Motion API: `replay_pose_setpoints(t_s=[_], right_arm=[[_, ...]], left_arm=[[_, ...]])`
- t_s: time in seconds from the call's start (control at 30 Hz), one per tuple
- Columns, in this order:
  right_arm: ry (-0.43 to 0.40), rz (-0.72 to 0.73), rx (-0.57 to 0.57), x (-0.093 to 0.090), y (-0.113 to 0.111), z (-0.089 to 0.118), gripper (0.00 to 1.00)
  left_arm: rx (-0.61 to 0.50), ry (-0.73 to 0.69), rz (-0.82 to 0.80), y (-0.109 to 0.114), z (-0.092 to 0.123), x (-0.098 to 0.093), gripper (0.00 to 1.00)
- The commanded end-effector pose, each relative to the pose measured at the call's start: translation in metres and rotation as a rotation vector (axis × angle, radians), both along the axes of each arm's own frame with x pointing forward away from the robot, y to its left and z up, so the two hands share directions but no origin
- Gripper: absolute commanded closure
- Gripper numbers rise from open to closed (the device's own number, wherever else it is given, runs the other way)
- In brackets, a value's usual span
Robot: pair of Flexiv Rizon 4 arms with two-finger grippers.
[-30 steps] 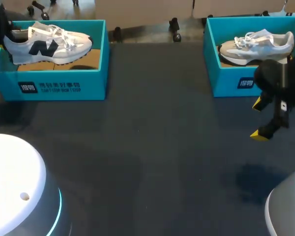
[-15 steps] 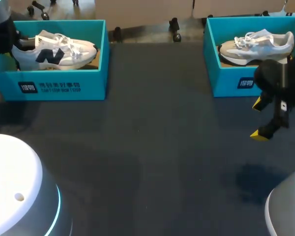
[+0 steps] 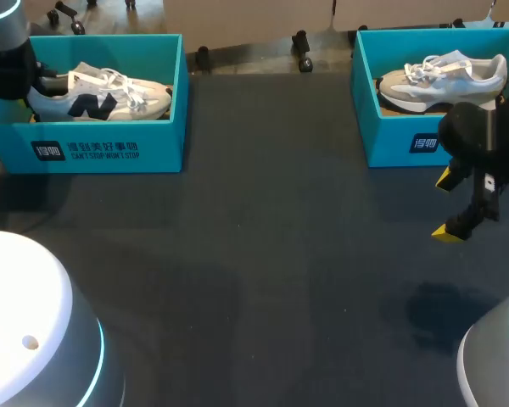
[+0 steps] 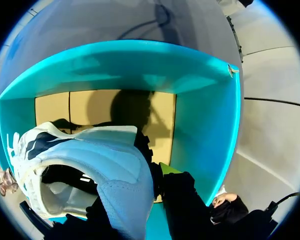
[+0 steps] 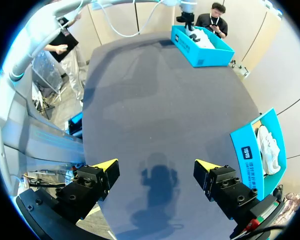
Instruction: Take the shoe out of the shoebox, open the shoe tongue, remove and reinsert the insole, then place the shoe into the shoebox
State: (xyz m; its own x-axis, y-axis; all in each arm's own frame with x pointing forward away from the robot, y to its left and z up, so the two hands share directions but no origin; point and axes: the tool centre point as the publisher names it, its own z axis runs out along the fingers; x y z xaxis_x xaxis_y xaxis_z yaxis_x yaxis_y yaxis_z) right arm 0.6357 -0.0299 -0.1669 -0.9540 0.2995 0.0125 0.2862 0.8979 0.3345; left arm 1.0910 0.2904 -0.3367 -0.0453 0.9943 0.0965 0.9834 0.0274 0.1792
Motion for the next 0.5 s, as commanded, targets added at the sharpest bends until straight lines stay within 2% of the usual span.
replay_pose_setpoints(t_s=[0.03, 0.5], right_arm=[[0.005, 0.0, -0.004, 0.003, 0.002, -0.001, 0.0], [0.005, 0.0, -0.004, 0.003, 0.002, -0.001, 0.0]], left_arm=[[-0.001, 0.003, -0.003, 0.002, -0.002, -0.004, 1.0], [0.002, 0.026, -0.024, 0.006, -0.009, -0.027, 1.0]])
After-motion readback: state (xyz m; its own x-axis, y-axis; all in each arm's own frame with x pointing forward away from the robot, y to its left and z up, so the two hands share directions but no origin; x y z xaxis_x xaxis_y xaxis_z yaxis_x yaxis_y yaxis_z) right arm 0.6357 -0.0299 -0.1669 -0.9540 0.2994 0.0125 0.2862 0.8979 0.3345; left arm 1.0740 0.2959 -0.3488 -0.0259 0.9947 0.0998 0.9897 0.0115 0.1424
